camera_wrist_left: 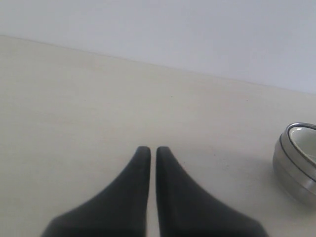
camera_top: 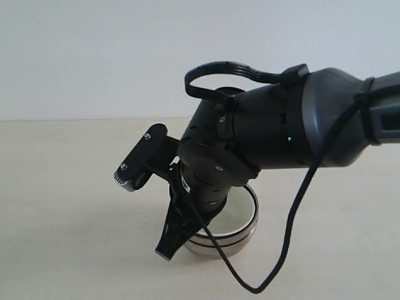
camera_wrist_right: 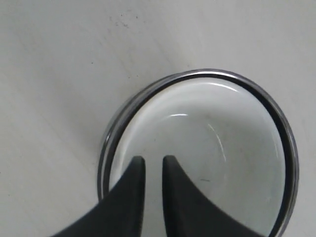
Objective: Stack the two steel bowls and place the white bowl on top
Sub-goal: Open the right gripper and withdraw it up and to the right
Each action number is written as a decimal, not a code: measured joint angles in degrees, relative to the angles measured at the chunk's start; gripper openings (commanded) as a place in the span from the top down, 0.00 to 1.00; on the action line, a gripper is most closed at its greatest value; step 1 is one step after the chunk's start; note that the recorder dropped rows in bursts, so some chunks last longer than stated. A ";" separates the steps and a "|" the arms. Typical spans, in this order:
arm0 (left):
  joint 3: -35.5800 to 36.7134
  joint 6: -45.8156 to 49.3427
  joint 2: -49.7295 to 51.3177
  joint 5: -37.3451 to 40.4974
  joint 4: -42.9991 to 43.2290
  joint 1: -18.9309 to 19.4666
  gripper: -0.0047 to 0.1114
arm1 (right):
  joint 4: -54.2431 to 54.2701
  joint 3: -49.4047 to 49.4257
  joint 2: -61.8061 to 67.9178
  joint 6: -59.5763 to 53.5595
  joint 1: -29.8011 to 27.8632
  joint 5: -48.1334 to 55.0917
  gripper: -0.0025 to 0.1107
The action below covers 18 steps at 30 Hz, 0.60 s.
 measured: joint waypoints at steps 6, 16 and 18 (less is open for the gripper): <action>0.00 0.00 0.00 0.00 0.00 0.00 0.93 | 0.01 0.27 -1.35 1.49 -0.13 -3.32 0.89; 0.00 0.00 0.00 0.00 0.00 0.00 0.93 | -0.73 1.65 -8.81 4.72 -0.13 -6.45 0.89; 0.00 0.00 0.00 0.00 0.00 0.00 0.93 | -0.92 3.76 -11.22 5.64 -0.13 -7.67 0.89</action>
